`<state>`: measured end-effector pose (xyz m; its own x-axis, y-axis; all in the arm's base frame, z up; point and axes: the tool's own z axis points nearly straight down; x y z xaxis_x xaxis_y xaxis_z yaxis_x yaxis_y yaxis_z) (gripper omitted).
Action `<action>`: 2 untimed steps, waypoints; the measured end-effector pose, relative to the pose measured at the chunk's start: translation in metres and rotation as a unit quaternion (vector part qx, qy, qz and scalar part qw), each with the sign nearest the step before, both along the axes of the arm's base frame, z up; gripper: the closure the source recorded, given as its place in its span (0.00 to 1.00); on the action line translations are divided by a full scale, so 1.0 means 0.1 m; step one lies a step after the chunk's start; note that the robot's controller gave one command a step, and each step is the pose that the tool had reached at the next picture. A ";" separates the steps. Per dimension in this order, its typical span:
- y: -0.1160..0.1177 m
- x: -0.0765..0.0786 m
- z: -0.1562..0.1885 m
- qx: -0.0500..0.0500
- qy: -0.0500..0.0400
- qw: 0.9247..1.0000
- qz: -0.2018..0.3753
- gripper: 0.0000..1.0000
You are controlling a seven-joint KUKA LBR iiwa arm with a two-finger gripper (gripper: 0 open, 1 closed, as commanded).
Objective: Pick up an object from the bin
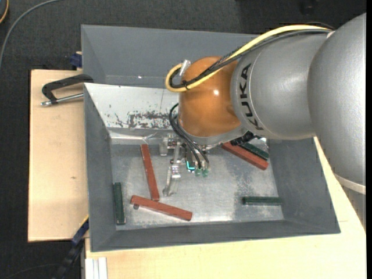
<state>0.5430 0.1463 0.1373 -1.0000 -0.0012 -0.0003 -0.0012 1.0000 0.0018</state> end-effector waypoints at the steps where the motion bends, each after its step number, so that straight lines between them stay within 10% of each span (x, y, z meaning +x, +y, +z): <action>1: 0.21 -0.51 -0.67 0.000 -0.001 0.994 0.106 0.00; 2: 0.22 -0.50 -0.64 0.001 -0.002 0.994 0.105 1.00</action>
Offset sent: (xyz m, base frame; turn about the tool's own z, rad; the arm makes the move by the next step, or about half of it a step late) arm -0.0513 0.0199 -0.0673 -0.2116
